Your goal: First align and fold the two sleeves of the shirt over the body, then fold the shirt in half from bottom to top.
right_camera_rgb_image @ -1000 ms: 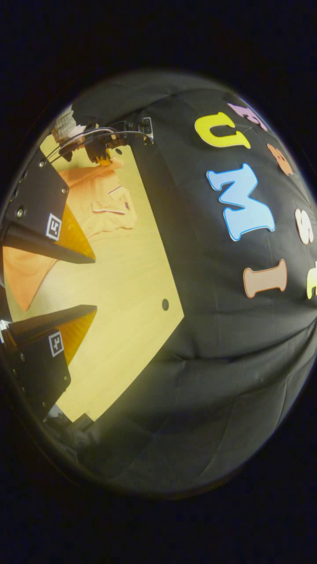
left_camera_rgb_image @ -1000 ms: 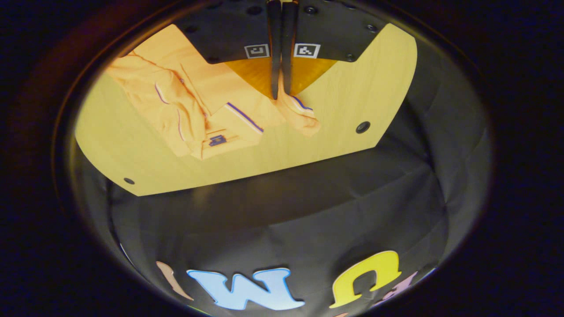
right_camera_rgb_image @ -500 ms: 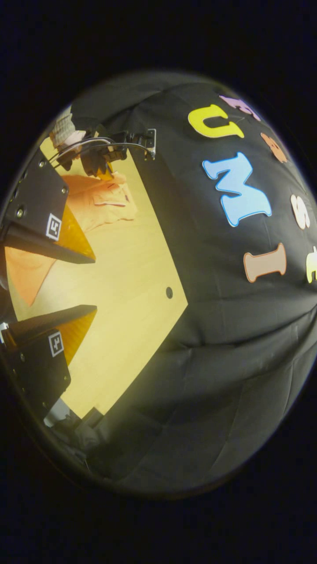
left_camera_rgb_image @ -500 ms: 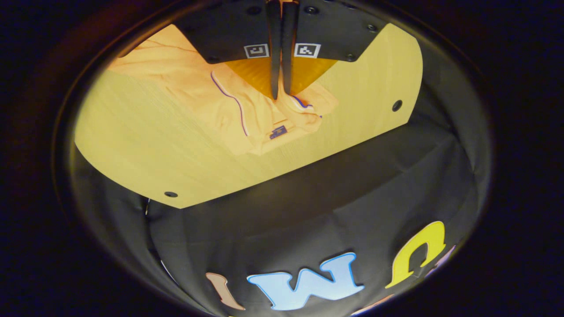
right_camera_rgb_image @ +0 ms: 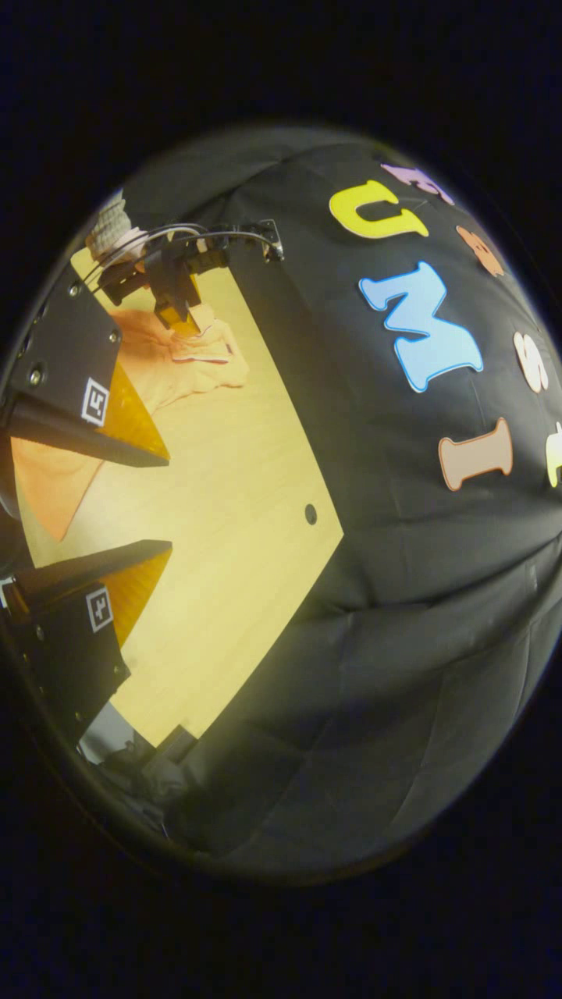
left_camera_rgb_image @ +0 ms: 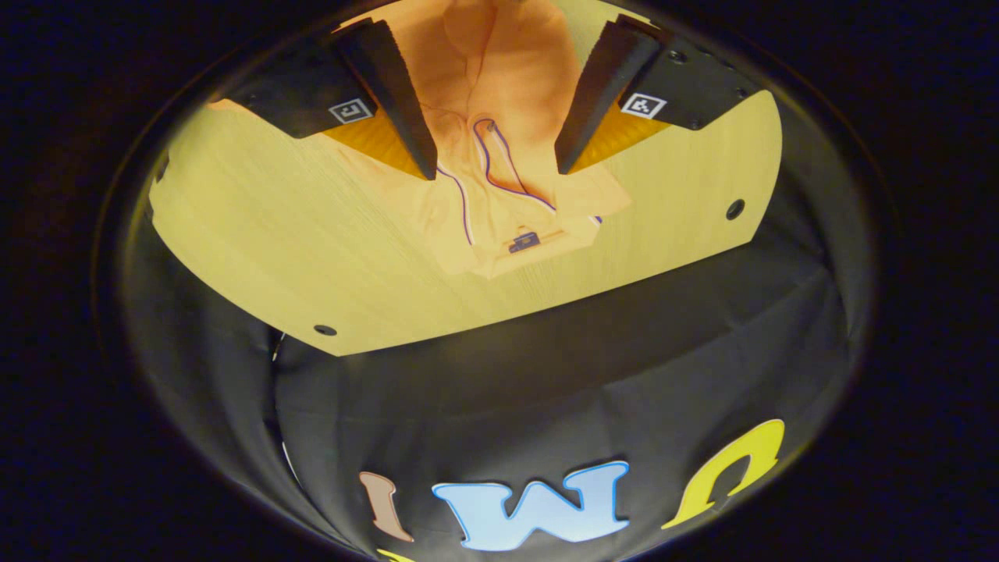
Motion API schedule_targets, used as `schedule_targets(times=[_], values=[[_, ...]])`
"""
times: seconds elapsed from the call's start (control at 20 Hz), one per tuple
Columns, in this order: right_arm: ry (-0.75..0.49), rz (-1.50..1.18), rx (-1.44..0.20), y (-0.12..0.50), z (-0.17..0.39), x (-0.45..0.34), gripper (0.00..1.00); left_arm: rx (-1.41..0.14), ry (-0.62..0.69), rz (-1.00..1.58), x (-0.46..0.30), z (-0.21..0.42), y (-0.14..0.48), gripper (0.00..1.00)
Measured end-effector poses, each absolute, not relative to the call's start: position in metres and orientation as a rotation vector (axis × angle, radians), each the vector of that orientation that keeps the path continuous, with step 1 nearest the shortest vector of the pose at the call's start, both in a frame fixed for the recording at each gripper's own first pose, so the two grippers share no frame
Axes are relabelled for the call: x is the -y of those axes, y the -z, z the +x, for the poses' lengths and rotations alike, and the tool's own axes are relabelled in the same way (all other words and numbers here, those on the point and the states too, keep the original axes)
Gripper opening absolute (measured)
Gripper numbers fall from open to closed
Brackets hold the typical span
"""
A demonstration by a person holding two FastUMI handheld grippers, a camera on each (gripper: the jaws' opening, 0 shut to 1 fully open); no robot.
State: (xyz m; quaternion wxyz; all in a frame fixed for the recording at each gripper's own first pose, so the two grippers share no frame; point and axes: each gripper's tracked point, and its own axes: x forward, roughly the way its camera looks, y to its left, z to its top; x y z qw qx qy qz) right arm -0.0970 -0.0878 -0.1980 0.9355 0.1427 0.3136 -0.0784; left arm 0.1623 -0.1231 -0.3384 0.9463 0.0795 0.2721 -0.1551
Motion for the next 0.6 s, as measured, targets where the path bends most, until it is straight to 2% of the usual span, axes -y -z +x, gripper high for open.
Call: schedule_targets(times=[0.05, 0.1, 0.2, 0.3, 0.35, 0.4, 0.45, 0.6], values=[[0.145, 0.288, -0.643, 0.2, -0.094, 0.085, 0.6, -0.543, 0.31, 0.15, 0.118, 0.159, 0.33, 0.97], [0.128, 0.283, -0.648, 0.202, -0.091, 0.082, 0.6, -0.531, 0.303, 0.144, 0.111, 0.153, 0.321, 1.0], [0.087, 0.271, -0.66, 0.206, -0.085, 0.075, 0.6, -0.514, 0.296, 0.13, 0.099, 0.139, 0.306, 0.98], [0.039, 0.255, -0.673, 0.211, -0.079, 0.065, 0.6, -0.504, 0.284, 0.114, 0.082, 0.121, 0.294, 1.0], [0.013, 0.246, -0.683, 0.215, -0.076, 0.06, 0.55, -0.501, 0.266, 0.106, 0.072, 0.113, 0.289, 1.0], [-0.013, 0.237, -0.697, 0.219, -0.073, 0.055, 0.55, -0.504, 0.25, 0.092, 0.062, 0.102, 0.285, 1.0], [-0.04, 0.228, -0.71, 0.224, -0.072, 0.048, 0.61, -0.513, 0.24, 0.072, 0.053, 0.089, 0.284, 1.0], [-0.118, 0.192, -0.759, 0.24, -0.068, 0.031, 0.64, -0.554, 0.209, 0.044, 0.027, 0.048, 0.291, 1.0]])
